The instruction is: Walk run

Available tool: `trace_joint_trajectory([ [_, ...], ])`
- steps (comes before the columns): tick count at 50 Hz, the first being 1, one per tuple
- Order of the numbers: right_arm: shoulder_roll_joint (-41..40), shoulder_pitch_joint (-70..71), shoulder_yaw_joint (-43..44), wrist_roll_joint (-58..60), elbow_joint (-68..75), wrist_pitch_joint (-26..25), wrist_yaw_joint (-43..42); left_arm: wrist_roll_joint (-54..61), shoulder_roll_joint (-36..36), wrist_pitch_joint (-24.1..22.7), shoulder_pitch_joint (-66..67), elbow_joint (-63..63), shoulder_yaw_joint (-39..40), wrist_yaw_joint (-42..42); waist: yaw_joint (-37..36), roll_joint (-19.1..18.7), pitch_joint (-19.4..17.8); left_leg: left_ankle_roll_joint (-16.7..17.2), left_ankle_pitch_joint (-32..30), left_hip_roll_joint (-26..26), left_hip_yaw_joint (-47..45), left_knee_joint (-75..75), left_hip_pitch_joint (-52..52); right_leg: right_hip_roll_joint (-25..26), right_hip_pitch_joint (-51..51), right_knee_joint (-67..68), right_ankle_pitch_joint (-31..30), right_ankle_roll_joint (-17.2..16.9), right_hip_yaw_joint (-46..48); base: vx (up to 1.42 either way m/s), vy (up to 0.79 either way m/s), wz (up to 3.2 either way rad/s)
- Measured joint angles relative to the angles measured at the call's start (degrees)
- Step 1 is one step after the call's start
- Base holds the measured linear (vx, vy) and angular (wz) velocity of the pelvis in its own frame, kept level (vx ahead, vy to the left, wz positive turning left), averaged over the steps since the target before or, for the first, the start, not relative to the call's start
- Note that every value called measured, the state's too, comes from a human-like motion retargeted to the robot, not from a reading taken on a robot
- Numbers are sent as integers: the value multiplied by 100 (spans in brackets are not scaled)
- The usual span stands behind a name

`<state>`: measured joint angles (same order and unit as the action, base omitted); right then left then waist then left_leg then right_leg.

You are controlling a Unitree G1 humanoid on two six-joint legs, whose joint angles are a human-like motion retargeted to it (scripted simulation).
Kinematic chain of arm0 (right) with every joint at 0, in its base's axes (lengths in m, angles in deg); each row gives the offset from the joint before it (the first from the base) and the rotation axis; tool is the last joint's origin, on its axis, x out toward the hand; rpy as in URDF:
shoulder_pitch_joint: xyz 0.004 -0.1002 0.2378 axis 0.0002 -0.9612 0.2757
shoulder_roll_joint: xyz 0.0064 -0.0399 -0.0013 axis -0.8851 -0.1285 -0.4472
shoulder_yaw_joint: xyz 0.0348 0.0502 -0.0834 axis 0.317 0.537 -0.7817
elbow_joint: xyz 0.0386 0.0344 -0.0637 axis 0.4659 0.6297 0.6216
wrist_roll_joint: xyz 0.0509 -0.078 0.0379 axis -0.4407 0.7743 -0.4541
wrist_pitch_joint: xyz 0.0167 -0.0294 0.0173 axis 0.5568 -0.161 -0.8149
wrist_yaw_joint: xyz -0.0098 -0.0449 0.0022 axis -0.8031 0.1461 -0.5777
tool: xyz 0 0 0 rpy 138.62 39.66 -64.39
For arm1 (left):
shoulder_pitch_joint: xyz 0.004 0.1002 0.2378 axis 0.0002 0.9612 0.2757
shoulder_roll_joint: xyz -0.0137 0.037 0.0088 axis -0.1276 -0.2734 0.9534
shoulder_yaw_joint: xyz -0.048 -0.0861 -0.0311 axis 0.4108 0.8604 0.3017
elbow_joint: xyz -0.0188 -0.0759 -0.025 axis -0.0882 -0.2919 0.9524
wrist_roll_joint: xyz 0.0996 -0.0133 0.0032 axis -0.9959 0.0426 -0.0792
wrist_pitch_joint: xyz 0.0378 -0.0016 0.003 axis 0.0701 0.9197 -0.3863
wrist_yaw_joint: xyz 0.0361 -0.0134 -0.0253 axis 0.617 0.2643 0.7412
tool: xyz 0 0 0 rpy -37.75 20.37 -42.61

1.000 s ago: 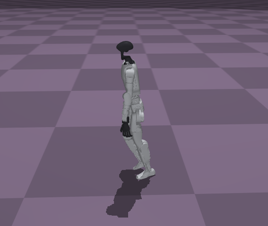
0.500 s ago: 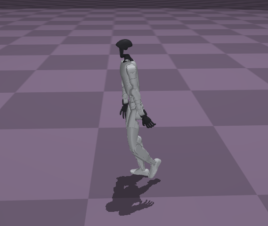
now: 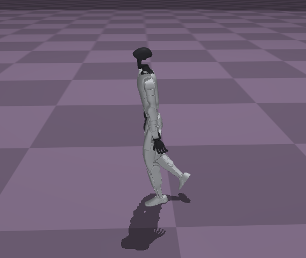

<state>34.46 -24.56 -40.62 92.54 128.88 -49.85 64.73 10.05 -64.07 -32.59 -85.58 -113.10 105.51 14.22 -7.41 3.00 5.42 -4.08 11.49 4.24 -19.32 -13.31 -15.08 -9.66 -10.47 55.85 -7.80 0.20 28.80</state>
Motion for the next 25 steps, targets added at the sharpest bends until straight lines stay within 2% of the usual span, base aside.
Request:
trace_joint_trajectory([
  [3, 33, -368, 199, -131, -38, 32, -106, 203, -104, -297, -552, 553, -303, 179, 506, 58, -70, -3, 64, -297, -209, 520, 638, -167, -923, -350, 594, -121, 250, 89, -6, 125],
  [5, 34, -608, 330, -264, -108, 34, -138, 322, -199, -515, -921, 895, -492, 50, 825, 85, -96, -2, 154, -518, -15, 749, 980, -282, -1449, -1080, 935, -67, 386, 83, -12, 123],
  [7, 6, -766, 446, -411, -147, -6, -114, 424, -336, -696, -1267, 1220, -623, -142, 1144, 133, -135, 45, 323, -675, 147, 899, 1351, -266, -1888, -2197, 1284, 145, 427, 108, -25, 112],
  [10, -108, -860, 665, -638, -160, -138, -21, 608, -578, -944, -1652, 1720, -803, -333, 1525, 227, -209, 136, 591, -871, 445, 1033, 1910, -40, -2387, -3996, 1488, 392, 305, 103, -32, 95],
  [12, -168, -897, 806, -806, -160, -138, 53, 710, -618, -1201, -1756, 1931, -913, -217, 1580, 210, -148, 282, 675, -838, 486, 1031, 2180, 247, -2765, -4654, 1786, 293, -241, 119, -37, 45],
  [13, -166, -911, 841, -890, -153, -138, 100, 752, -604, -1334, -1740, 1987, -941, -101, 1545, 226, -105, 389, 651, -864, 521, 1003, 2306, 280, -2852, -4760, 1854, 259, -135, 106, -29, -5],
  [15, -135, -886, 910, -967, -154, -204, 151, 819, -500, -1505, -1562, 2005, -943, 178, 1384, 183, 7, 617, 357, -898, 613, 879, 2484, 366, -2894, -4509, 1939, 717, 44, 115, -26, -36],
  [16, -122, -857, 922, -925, -166, -240, 117, 821, -430, -1495, -1387, 1939, -887, 264, 1436, 162, 100, 756, 29, -922, 569, 788, 2576, 365, -2829, -4358, 1749, 877, 215, 130, -28, -10],
  [17, -111, -829, 911, -886, -174, -258, 83, 775, -363, -1458, -1188, 1864, -797, 297, 1528, 139, 166, 872, -395, -929, 459, 663, 2683, 329, -2727, -4220, 1528, 939, 301, 135, -32, 34],
  [18, -103, -805, 854, -856, -176, -239, 48, 632, -302, -1369, -938, 1774, -640, 222, 1702, 114, 175, 941, -1012, -902, 216, 475, 2822, 225, -2554, -4112, 1243, 802, 220, 147, -39, 74],
  [20, -107, -707, 886, -870, -215, -185, 3, 160, -92, -1141, -477, 1515, -357, 19, 2007, 107, 175, 786, -2366, -426, -850, -162, 2952, -129, -2426, -3499, 1198, 745, -348, 147, -39, 100],
  [22, -81, -632, 789, -1008, -360, -130, 75, -184, 165, -869, -153, 1046, -237, 68, 1779, 393, 105, 436, -3110, -496, -1048, -1544, 2601, -184, -2002, -3366, 1585, 722, -1079, 106, -23, -25],
  [23, -42, -588, 654, -1112, -418, -94, 143, -338, 233, -746, -51, 749, -186, 83, 1601, 593, 96, 176, -3056, -521, -1255, -2221, 2400, -400, -1679, -3394, 1752, 784, -708, 130, -40, -64],
  [25, 32, -390, 490, -1245, -471, -39, 170, -549, 214, -550, 25, 120, -244, 30, 1379, 793, 4, -220, -2175, -116, -1576, -3566, 1802, -769, -1077, -3521, 1907, 678, 14, 120, -41, -30],
])
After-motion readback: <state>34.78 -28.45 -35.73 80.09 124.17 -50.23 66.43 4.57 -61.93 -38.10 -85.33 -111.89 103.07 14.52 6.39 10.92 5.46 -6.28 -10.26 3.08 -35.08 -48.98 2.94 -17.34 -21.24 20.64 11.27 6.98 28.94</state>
